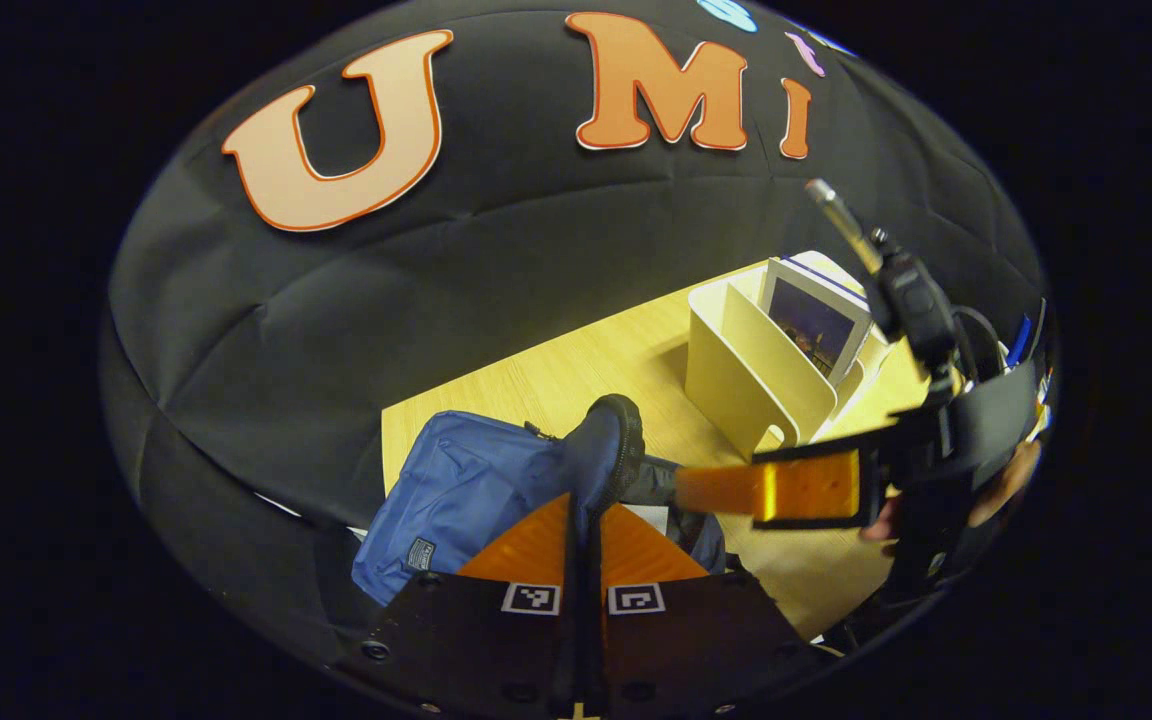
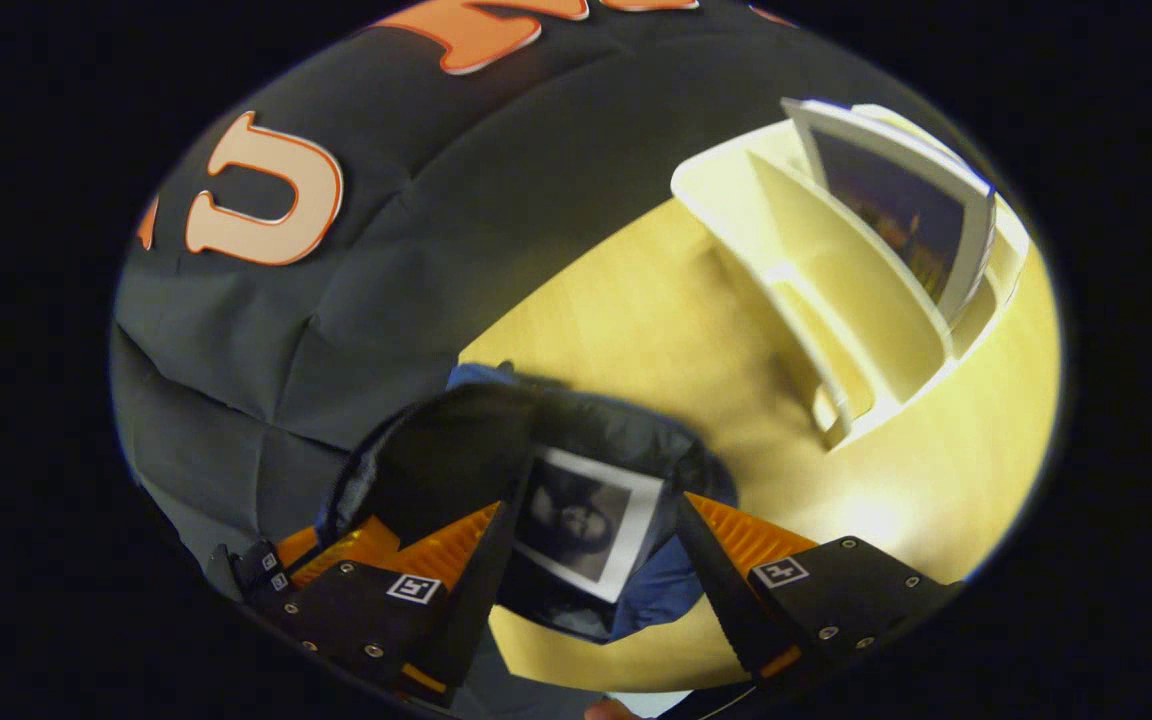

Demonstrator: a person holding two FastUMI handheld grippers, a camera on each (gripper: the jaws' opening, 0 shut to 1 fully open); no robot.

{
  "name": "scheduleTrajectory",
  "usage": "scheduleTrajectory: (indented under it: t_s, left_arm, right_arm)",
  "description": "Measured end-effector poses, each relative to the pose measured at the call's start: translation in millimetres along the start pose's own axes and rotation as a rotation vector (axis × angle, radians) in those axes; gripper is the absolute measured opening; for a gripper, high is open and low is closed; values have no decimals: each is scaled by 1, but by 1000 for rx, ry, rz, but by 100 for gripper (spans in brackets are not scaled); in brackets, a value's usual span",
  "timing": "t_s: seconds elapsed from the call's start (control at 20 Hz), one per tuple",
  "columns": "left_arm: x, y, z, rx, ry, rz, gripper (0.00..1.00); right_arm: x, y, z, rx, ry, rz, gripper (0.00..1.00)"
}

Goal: Open the schoolbag, grab two books from the bookshelf and put them into the schoolbag.

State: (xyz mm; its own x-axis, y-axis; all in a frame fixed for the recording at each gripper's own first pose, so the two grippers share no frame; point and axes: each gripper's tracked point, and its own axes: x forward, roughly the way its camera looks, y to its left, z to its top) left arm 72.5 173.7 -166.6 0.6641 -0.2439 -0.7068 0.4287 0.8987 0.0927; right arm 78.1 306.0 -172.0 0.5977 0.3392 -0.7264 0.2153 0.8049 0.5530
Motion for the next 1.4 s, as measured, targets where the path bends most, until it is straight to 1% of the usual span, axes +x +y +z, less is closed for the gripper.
scheduleTrajectory:
  t_s: [0.1,0.15,0.35,0.4,0.45,0.55,0.7,0.8,1.0,1.1,1.25,1.35,1.4]
  left_arm:
    - [3,-1,-1,-7,4,1,3]
    - [3,-1,-2,-11,3,-1,3]
    - [4,-2,-6,-20,2,-4,3]
    - [5,-3,-6,-20,2,-4,3]
    - [4,-2,-7,-21,3,-4,3]
    - [4,-4,-9,-24,5,-10,3]
    - [7,-6,-11,-12,10,-17,3]
    - [6,-9,-13,-10,16,-25,4]
    - [4,-10,-14,-6,16,-28,3]
    - [3,-9,-17,-10,14,-28,3]
    - [2,-10,-21,-24,17,-29,3]
    - [3,-12,-23,-25,22,-30,3]
    - [3,-13,-24,-22,22,-31,3]
  right_arm:
    - [-14,-10,19,-85,-38,-49,97]
    - [-19,-11,28,-114,-54,-61,97]
    - [-44,-28,62,-177,-69,-116,97]
    - [-52,-37,71,-197,-71,-140,97]
    - [-61,-45,86,-207,-96,-171,97]
    - [-73,-65,124,-271,-168,-242,97]
    - [-99,-86,163,-333,-197,-320,97]
    - [-105,-98,180,-354,-181,-361,97]
    - [-111,-113,203,-376,-166,-395,97]
    - [-107,-122,207,-392,-125,-406,97]
    - [-89,-133,205,-412,-39,-404,97]
    - [-78,-149,206,-442,-9,-450,97]
    - [-71,-153,206,-456,5,-459,98]
